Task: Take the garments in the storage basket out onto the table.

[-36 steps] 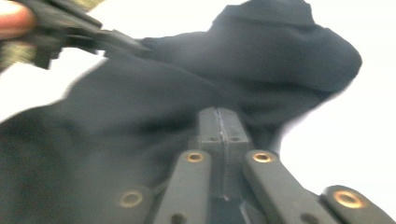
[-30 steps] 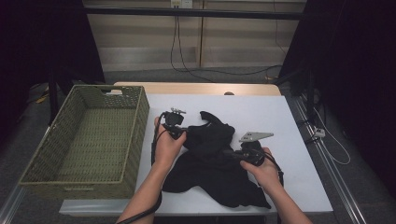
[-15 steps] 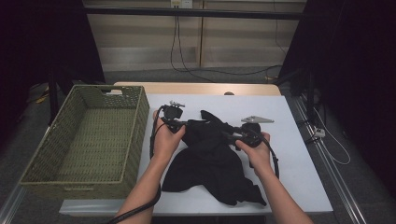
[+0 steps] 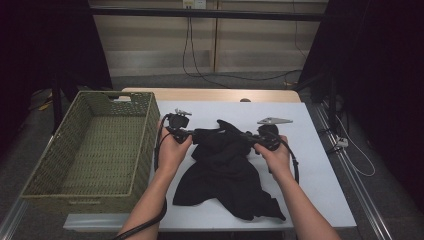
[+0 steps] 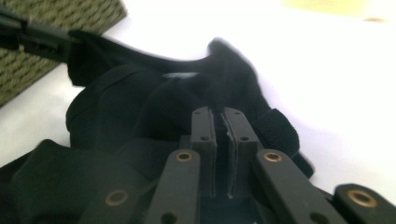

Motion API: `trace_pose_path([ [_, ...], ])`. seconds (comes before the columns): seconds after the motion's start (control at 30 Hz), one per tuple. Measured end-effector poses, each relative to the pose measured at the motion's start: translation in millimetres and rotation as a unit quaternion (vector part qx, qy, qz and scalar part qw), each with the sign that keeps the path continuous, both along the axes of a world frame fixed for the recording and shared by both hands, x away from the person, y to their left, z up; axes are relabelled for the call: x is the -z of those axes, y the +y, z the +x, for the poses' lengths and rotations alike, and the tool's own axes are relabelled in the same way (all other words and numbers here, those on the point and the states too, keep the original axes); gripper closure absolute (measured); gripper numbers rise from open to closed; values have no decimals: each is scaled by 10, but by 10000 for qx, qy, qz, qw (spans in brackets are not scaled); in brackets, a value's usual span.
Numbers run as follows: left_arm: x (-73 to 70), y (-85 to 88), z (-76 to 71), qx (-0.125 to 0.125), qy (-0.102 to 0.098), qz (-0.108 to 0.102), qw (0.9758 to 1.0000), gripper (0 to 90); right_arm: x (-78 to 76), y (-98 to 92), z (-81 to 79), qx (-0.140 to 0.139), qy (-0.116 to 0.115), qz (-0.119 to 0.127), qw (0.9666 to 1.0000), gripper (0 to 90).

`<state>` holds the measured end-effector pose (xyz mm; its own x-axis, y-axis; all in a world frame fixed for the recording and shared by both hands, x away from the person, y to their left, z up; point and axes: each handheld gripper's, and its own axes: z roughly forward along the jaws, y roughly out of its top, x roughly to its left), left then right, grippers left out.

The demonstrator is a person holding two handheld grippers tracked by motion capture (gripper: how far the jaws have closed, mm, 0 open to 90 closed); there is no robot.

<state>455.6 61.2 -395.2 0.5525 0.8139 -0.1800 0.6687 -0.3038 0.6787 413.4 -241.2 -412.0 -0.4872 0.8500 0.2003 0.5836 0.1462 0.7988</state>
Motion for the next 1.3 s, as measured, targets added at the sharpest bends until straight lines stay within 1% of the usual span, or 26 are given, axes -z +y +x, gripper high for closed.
trace_pose_path([
  [0.03, -5, 22, 6, 25, 6, 15, 10000, 873, -23, -51, -22, 55, 4, -30, 10000, 840],
  [0.07, -5, 30, 9, -32, -21, 10, 10000, 873, -33, -104, -36, 98, -47, -52, 9999, 839],
  [0.1, -8, 42, 12, -38, 15, -33, 10000, 873, -31, -151, -51, 145, -47, -51, 9999, 836],
  [0.17, -13, 61, 29, -73, -45, -45, 10000, 874, 4, -223, -75, 171, -6, -135, 9998, 834],
  [0.23, -27, 75, 51, -51, -84, 13, 10000, 874, 54, -249, -100, 65, 72, -43, 9999, 823],
  [0.27, -34, 72, 59, -95, -95, -33, 9999, 873, 71, -247, -111, 30, 70, -4, 10000, 817],
  [0.33, -69, 75, 86, -87, -151, -18, 9998, 873, 71, -222, -127, -6, 31, -34, 10000, 825],
  [0.4, -125, 67, 123, -97, -197, -15, 9998, 873, 37, -189, -125, 27, -65, -22, 10000, 832],
  [0.43, -165, 73, 154, -101, -283, 2, 9995, 874, 7, -168, -117, 34, -111, 12, 9999, 832],
  [0.53, -308, 130, 270, -245, -419, 15, 9988, 874, -81, -83, -58, 40, -362, 204, 9991, 831],
  [0.57, -340, 153, 313, -345, -448, -39, 9984, 874, -106, -45, -28, 63, -445, 251, 9987, 823],
  [0.6, -362, 178, 358, -417, -456, -30, 9981, 874, -124, -3, 6, 94, -527, 262, 9982, 793],
  [0.63, -371, 204, 397, -498, -472, -37, 9976, 873, -132, 32, 39, 136, -572, 246, 9980, 724],
  [0.67, -365, 225, 424, -536, -544, -9, 9971, 869, -133, 59, 62, 267, -574, 231, 9977, 602],
  [0.7, -347, 239, 444, -544, -631, 26, 9965, 851, -128, 70, 81, 333, -587, 193, 9975, 529],
  [0.73, -313, 242, 454, -566, -673, -29, 9961, 753, -126, 62, 82, 335, -570, 133, 9977, 532],
  [0.77, -274, 232, 447, -604, -674, -83, 9959, 596, -126, 50, 67, 350, -531, 44, 9980, 498],
  [0.8, -234, 222, 424, -506, -680, -62, 9964, 514, -126, 33, 44, 345, -485, -64, 9982, 445],
  [0.87, -145, 180, 359, -448, -600, -10, 9972, 448, -97, -16, 7, 301, -323, -256, 9987, 406],
  [0.93, -69, 136, 274, -394, -517, -57, 9979, 365, -52, -39, -35, 178, 17, -290, 9994, 382],
  [1.0, 5, 75, 176, -241, -404, -162, 9988, 337, 9, -30, -83, 79, 108, -408, 9991, 398],
  [1.1, 118, 6, 49, -47, -263, -219, 9994, 313, 104, 35, -156, -69, 313, -413, 9986, 399],
  [1.13, 163, -18, 13, -60, -217, -215, 9995, 317, 141, 56, -170, -148, 331, -438, 9984, 400],
  [1.17, 208, -32, -13, 21, -168, -163, 9997, 318, 175, 78, -188, -159, 362, -468, 9981, 403],
  [1.23, 307, -61, -59, 95, -83, -164, 9998, 328, 237, 120, -212, -235, 406, -428, 9980, 415],
  [1.3, 402, -112, -101, 176, 18, -210, 9996, 374, 280, 166, -230, -267, 519, -439, 9973, 436],
])
